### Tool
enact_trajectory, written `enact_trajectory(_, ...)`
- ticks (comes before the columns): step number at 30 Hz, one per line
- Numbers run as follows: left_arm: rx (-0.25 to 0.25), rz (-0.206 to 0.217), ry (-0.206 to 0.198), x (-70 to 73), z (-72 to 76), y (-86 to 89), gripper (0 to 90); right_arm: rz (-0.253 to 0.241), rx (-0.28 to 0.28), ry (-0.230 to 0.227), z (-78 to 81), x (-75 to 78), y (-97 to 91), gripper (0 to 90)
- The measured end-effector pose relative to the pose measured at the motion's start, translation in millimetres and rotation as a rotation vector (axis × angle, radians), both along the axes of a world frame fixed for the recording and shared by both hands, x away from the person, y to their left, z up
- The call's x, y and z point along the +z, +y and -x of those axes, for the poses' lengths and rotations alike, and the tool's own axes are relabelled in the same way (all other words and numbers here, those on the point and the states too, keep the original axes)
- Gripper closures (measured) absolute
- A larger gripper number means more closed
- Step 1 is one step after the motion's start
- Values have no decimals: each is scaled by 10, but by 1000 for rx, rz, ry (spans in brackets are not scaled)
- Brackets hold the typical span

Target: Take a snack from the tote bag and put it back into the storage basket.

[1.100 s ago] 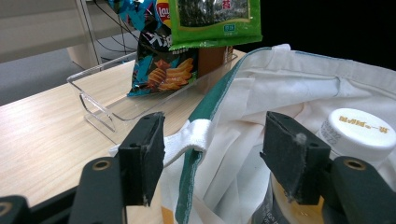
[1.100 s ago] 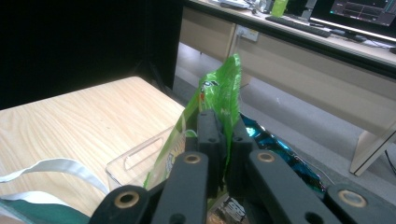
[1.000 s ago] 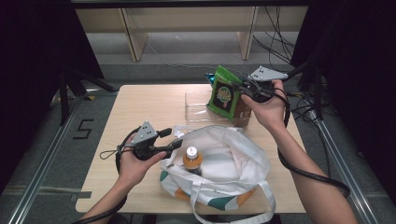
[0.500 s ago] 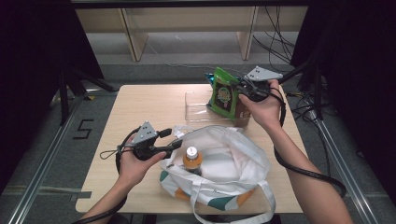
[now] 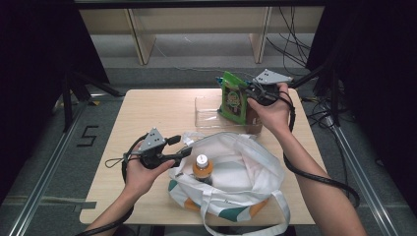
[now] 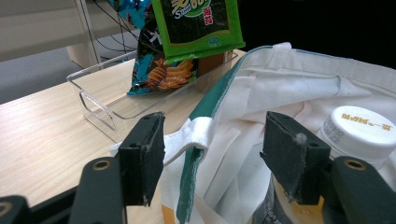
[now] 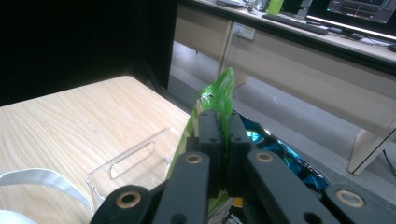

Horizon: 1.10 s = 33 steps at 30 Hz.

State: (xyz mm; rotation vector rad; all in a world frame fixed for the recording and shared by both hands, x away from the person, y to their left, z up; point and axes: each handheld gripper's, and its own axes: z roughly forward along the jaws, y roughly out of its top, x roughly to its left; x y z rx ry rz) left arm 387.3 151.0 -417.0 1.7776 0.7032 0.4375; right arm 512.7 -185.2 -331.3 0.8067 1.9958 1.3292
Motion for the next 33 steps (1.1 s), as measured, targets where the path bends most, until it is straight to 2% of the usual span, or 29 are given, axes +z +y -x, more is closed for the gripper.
enact_trajectory(2, -3, -2, -3, 0, -2, 1, 383, -4, 4, 4, -15, 0, 8, 894)
enact_trajectory(3, -3, -2, -2, -1, -3, 1, 382, 13, 0, 2, -24, 3, 2, 894)
enact_trajectory(8, 0, -2, -1, 2, 4, -2, 384, -9, -3, 7, -54, -3, 23, 895)
enact_trajectory(9, 3, -4, 0, 5, 7, 0, 384, 10, 0, -6, -73, -1, 10, 895)
enact_trajectory(10, 3, -4, -1, 5, 6, 2, 384, 4, -20, -7, -75, -8, 16, 895)
enact_trajectory(13, 3, -5, -1, 4, 2, 5, 384, -1, -9, 15, -91, -13, 16, 895)
enact_trajectory(17, -1, 0, 0, -2, 0, -1, 384, 0, -15, 2, -112, -27, 23, 896)
enact_trajectory(19, -1, 0, 0, -2, 0, -1, 384, -1, -14, 18, -113, -36, 39, 896)
enact_trajectory(20, 0, 0, 0, -3, -1, -1, 384, 18, -26, -10, -132, -40, 34, 896)
enact_trajectory(21, -1, 0, 0, -4, -1, 0, 384, 8, -12, 6, -133, -44, 51, 896)
enact_trajectory(23, 0, 1, 1, -5, -1, 1, 384, 7, -20, -4, -144, -48, 68, 896)
enact_trajectory(25, -1, -5, -3, 0, 1, 6, 384, 11, -9, 18, -151, -55, 82, 896)
enact_trajectory(26, 0, -7, -2, 1, 2, 8, 384, 20, -16, -1, -165, -63, 86, 896)
enact_trajectory(29, -1, 1, 1, -7, -1, 5, 384, 22, -20, -3, -198, -95, 91, 896)
enact_trajectory(30, 5, -8, 2, -3, 4, 7, 384, 15, -16, 22, -193, -103, 101, 896)
enact_trajectory(33, 2, -4, 2, -4, 1, 5, 384, 21, -22, 7, -231, -121, 94, 896)
